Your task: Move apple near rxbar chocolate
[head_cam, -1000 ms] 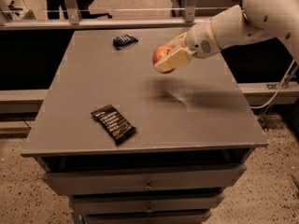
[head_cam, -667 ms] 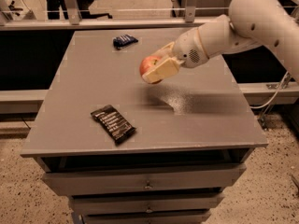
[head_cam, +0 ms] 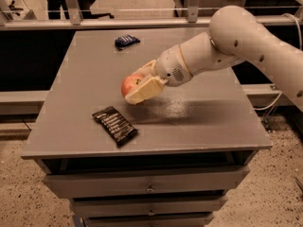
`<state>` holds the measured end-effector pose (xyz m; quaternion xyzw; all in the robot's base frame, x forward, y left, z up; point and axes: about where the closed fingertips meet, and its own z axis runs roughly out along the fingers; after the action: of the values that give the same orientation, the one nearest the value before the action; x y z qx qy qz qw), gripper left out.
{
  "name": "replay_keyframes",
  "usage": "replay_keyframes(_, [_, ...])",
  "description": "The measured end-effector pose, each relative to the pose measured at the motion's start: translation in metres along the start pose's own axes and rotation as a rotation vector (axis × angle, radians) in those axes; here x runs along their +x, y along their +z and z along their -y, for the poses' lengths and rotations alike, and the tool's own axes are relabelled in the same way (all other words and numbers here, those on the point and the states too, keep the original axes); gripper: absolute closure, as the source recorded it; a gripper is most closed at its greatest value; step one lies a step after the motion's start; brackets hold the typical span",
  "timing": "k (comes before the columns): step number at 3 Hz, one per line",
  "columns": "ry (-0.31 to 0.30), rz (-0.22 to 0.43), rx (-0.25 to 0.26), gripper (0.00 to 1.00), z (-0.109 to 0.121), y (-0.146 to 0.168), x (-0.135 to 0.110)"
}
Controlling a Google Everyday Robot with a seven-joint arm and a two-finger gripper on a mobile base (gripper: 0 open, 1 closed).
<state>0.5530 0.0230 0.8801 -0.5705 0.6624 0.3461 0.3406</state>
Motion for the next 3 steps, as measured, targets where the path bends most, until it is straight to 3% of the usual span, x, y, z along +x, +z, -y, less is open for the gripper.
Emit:
replay_keyframes(1, [-0.022,-0.019,-0.04,0.88,-0.018,0.021,0.001])
replay_keyframes(3, [-0.075,-0.073,-0.053,0.42,-0.028,0.041,0.006])
